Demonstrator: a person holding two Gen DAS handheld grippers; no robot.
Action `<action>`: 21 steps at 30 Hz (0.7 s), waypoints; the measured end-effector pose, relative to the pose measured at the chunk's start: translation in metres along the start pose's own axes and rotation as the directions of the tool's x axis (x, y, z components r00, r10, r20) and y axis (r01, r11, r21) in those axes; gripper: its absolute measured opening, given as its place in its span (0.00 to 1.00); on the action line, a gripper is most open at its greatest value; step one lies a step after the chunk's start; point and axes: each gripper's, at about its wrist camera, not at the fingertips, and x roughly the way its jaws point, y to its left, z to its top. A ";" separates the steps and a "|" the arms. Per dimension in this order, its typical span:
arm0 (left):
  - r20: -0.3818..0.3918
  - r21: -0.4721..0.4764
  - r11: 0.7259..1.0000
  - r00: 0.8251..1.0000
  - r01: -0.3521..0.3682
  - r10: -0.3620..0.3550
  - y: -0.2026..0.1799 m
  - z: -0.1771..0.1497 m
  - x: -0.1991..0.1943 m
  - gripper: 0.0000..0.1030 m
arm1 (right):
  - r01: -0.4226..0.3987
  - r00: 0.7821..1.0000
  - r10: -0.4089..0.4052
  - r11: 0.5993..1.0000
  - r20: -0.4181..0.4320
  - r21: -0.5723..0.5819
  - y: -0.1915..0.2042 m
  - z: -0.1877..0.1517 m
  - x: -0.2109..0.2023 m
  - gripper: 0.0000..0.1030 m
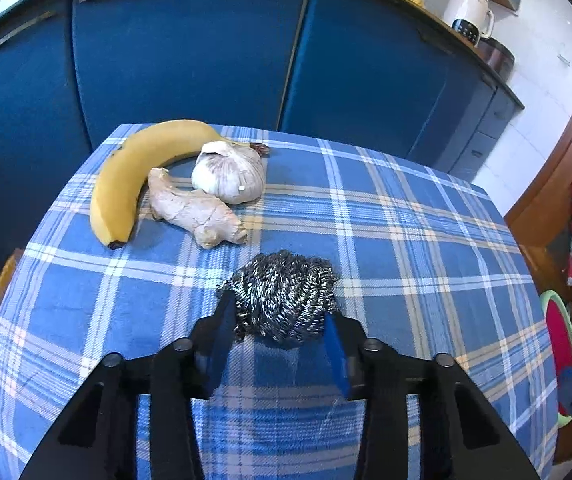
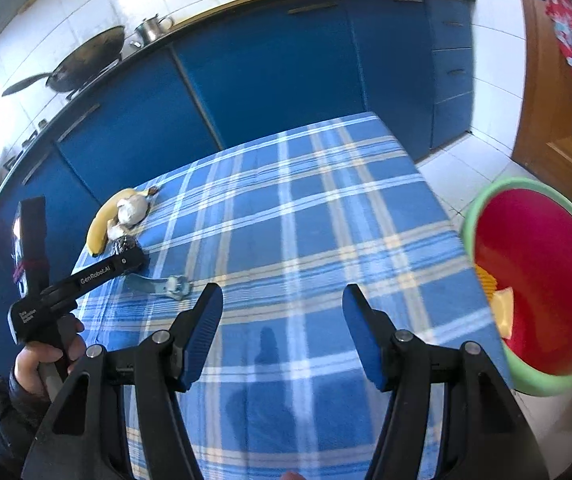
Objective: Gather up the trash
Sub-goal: 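Grasp the steel scrubber with the left tool while the right tool grasps the teal plastic piece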
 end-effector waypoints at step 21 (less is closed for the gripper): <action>0.109 -0.070 0.997 0.993 -0.031 0.038 0.031 -0.022 -0.044 0.36 | -0.098 0.987 0.086 0.991 -0.135 -0.088 0.072 0.002 0.073 0.58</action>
